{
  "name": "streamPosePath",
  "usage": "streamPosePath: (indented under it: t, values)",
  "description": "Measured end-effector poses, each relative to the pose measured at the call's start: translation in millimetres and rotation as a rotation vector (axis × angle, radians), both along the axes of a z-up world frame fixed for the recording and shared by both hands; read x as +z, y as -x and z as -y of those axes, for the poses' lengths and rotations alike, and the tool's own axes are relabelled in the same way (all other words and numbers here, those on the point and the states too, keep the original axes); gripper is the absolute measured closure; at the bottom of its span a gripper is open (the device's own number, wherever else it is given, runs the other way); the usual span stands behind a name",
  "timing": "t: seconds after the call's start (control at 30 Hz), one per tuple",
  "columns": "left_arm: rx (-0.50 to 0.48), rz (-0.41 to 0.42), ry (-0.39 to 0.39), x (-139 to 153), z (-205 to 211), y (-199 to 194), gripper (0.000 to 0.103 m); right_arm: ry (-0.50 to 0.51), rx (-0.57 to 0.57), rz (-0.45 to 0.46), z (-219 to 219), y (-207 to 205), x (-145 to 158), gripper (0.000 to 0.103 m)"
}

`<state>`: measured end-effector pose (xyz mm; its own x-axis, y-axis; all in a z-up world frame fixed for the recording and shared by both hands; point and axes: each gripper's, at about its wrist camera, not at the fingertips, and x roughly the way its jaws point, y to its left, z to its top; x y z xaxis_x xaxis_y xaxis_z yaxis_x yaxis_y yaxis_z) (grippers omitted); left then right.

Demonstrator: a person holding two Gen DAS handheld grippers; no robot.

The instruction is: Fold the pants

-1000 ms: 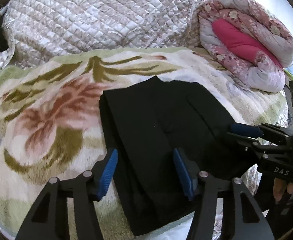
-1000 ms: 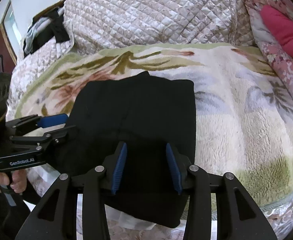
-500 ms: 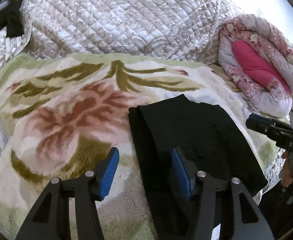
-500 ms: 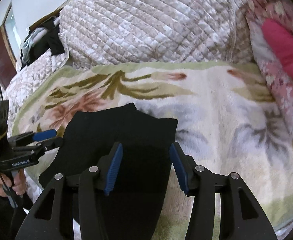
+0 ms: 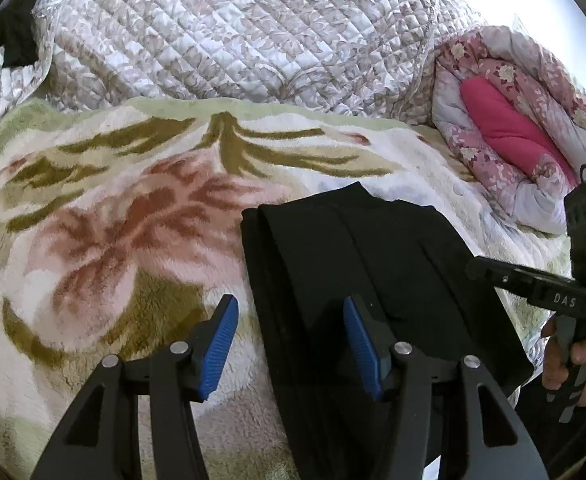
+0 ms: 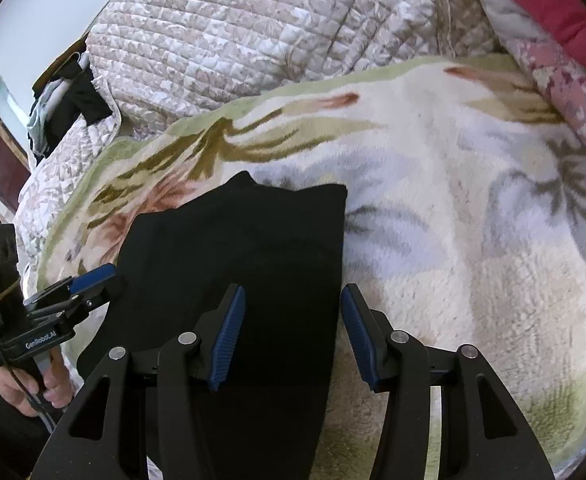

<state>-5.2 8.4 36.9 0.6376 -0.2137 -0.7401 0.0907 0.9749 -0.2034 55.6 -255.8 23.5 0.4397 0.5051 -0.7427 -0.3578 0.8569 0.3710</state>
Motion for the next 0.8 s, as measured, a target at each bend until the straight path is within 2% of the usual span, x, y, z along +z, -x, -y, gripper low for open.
streamPosePath:
  t: [0.3, 0.43, 0.53, 0.6, 0.63, 0.67, 0.7, 0.73, 0.8]
  values:
    - [-0.006, -0.011, 0.068, -4, -3, -3, 0.045, -0.022, -0.012, -0.024, 0, -3, -5, 0.052]
    - [0.001, -0.058, 0.167, -17, -12, -7, 0.038, -0.062, -0.018, -0.054, 3, -3, -9, 0.052]
    - [0.003, -0.062, 0.212, -22, -14, -12, 0.036, -0.098, -0.004, -0.079, 4, -3, -11, 0.051]
    - [-0.002, -0.054, 0.216, -23, -10, -16, 0.035, -0.101, -0.002, -0.086, 3, -5, -12, 0.052]
    - [-0.006, -0.049, 0.213, -23, -8, -18, 0.036, -0.101, -0.005, -0.09, 2, -8, -12, 0.057]
    - [-0.009, -0.048, 0.213, -22, -5, -20, 0.04, -0.095, -0.006, -0.09, 0, -10, -12, 0.068]
    - [-0.01, -0.047, 0.217, -21, -4, -21, 0.047, -0.099, -0.007, -0.093, -1, -12, -12, 0.074]
    - [-0.007, -0.048, 0.224, -20, -4, -22, 0.05, -0.121, -0.01, -0.102, -1, -13, -11, 0.082]
    - [-0.006, -0.037, 0.22, -15, -3, -20, 0.067, -0.14, -0.007, -0.087, -1, -9, -5, 0.084]
